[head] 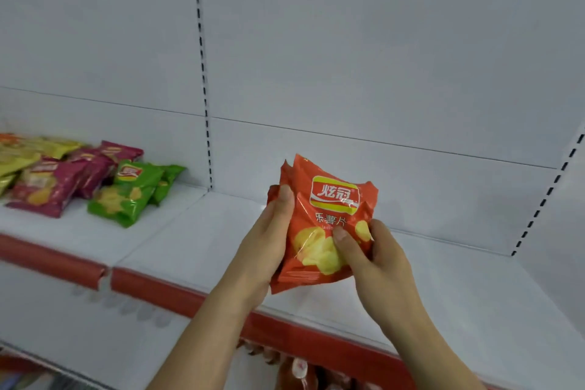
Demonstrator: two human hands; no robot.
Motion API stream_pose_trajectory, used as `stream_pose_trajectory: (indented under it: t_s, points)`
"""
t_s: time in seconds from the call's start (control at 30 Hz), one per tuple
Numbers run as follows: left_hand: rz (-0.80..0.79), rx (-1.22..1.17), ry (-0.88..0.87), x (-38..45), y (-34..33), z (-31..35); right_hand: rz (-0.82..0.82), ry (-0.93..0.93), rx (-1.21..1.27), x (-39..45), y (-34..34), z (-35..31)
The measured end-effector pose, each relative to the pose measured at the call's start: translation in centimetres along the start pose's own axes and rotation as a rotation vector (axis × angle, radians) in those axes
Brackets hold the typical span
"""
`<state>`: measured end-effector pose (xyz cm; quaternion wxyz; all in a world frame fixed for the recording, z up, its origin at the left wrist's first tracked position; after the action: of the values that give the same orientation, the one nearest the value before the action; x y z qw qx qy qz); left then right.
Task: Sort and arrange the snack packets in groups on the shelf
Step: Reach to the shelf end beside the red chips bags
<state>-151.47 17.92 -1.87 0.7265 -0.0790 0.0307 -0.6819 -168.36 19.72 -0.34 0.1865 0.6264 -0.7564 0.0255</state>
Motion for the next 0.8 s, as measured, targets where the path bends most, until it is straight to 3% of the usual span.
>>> stream_pose_trajectory:
  t_s: [0.2, 0.43, 0.6, 0.8]
  points:
    - [0.18, 0.057, -0.076, -1.6, 15.6, 2.5, -0.142, -0.016, 0.045, -3.7, -13.5, -4.2]
    - [0.382, 0.07, -0.112, -2.0, 28.0, 4.7, -0.063, -0.168, 0.225, -2.8, -22.7, -5.3]
    - [0.544, 0.081, -0.078, -0.3, 35.2, 4.5, 0.079, -0.213, 0.06, 3.3, -25.2, -3.3]
    - [0.519, 0.234, -0.075, 4.0, 37.9, 5.0, -0.055, -0.263, -0.196, 10.1, -31.6, 1.3]
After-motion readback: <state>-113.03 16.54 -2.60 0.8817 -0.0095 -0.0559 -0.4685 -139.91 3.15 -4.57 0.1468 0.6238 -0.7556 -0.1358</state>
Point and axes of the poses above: each hand's wrist, its own x-axis towards the middle knuckle, its own y-axis out of the back of the hand, z = x × y, the point moved 10 cm from there along x, towards the middle knuckle, and after that the axes turned 5 degrees about z, right-handed, at the moved point
